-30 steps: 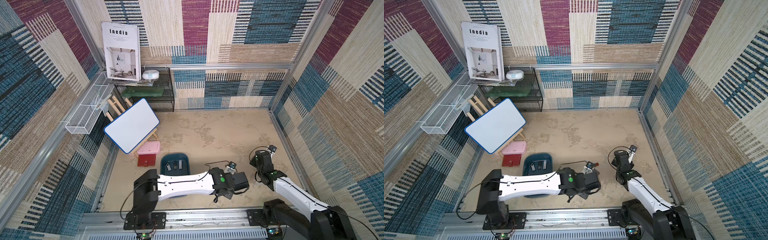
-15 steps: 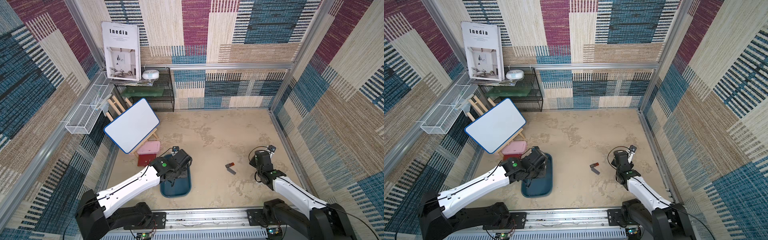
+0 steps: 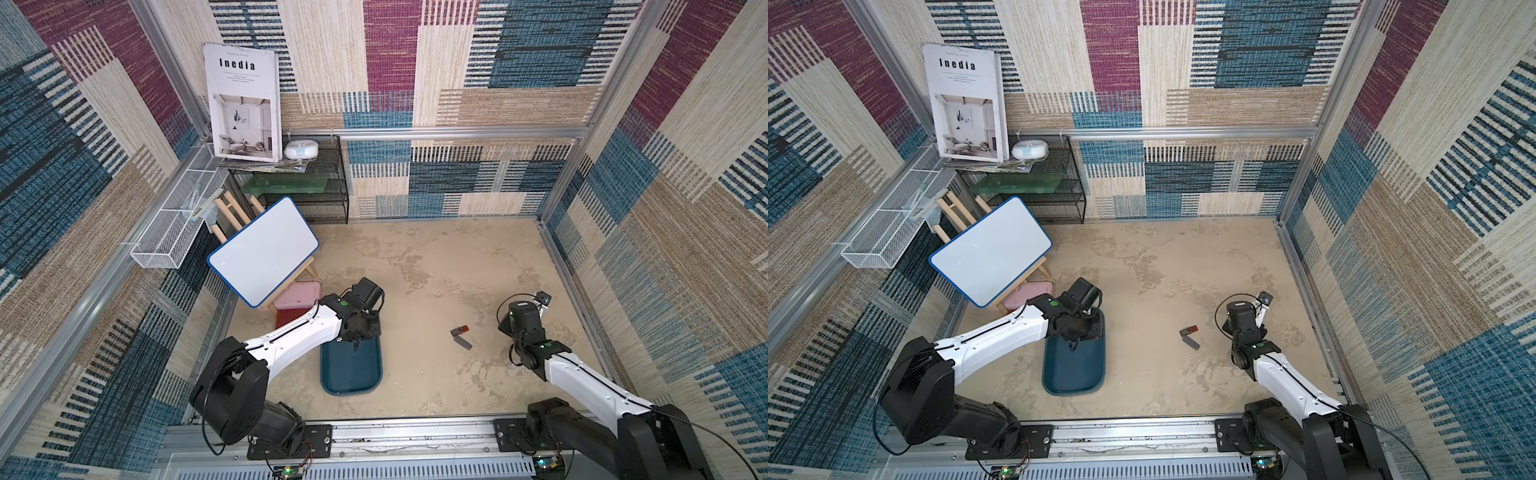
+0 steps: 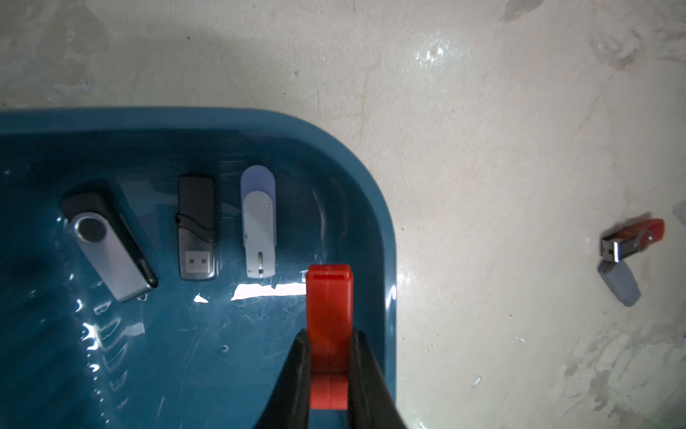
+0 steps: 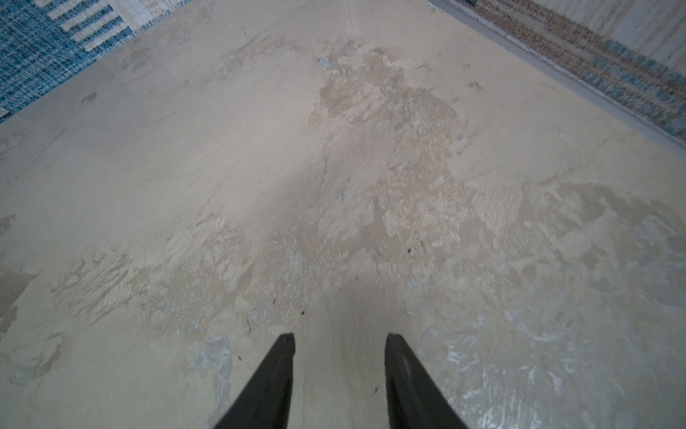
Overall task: Put the usb flash drive into the storage box
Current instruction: Place the USB flash in the storage box.
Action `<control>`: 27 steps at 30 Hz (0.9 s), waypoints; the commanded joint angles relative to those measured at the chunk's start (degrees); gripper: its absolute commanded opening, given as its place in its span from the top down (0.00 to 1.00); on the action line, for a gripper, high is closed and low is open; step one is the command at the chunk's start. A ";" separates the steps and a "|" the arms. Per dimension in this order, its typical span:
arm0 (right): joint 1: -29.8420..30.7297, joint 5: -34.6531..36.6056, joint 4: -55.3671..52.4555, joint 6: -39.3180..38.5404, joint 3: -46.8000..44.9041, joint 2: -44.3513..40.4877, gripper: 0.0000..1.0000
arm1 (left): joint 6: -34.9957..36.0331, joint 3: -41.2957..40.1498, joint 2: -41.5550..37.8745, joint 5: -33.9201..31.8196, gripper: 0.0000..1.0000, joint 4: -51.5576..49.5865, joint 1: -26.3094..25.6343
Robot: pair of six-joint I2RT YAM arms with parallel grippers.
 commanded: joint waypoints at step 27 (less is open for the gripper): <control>0.12 0.01 0.77 -0.04 0.00 -0.51 0.55 | 1.26 3.82 11.60 -3.87 0.74 0.95 1.23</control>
